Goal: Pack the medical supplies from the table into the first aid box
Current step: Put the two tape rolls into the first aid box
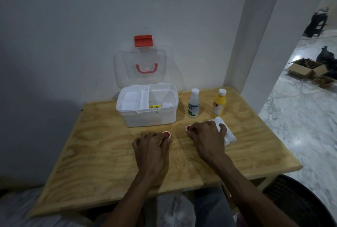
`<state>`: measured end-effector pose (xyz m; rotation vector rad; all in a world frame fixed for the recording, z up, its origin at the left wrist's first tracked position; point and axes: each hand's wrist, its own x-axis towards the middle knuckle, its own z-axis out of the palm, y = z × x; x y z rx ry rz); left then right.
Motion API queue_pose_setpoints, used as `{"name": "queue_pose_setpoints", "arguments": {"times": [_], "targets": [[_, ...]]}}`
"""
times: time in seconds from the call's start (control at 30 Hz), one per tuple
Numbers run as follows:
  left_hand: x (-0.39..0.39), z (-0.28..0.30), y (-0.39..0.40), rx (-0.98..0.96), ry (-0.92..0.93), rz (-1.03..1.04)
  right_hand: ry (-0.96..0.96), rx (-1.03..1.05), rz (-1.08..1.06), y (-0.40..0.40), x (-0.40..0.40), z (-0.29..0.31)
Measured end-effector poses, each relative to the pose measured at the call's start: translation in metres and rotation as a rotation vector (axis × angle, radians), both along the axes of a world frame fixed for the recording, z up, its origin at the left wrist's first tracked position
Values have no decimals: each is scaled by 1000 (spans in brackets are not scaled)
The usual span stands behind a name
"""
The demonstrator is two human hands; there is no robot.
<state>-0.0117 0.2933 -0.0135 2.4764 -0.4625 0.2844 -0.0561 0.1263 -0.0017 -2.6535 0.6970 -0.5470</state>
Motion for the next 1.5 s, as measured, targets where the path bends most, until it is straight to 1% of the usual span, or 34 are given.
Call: {"name": "queue_pose_setpoints", "arguments": {"times": [0.07, 0.13, 0.3, 0.43, 0.53, 0.63, 0.7, 0.77, 0.9, 1.03, 1.2, 1.33, 1.5], "targets": [[-1, 0, 6, -50, 3, -14, -3, -1, 5, 1, -2, 1], [-1, 3, 16, -120, -20, -44, -46, 5, 21, 6, -7, 8], [12, 26, 43, -286, -162, -9, -292, 40, 151, 26, -10, 39], [43, 53, 65, -365, -227, 53, -371, 66, 235, 39, 25, 67], [76, 70, 75, -399, -207, 91, -365, 57, 298, 45, 63, 81], [108, 82, 78, -334, -184, 115, -313, 50, 361, 52, 104, 88], [123, 88, 77, -278, -167, 113, -290, 3, 368, 57, 129, 90], [133, 93, 73, -261, -140, 104, -268, -29, 371, 62, 149, 90], [152, 88, 65, -183, -122, 92, -215, -51, 395, 67, 177, 85], [169, 77, 64, -130, -130, 107, -187, -59, 411, 71, 193, 78], [183, 69, 60, -101, -89, 107, -145, -82, 433, 75, 205, 69], [191, 64, 61, -28, -75, 115, -138, -92, 423, 77, 207, 66], [194, 61, 63, -17, -28, 136, -108, -100, 430, 78, 208, 63]]}}
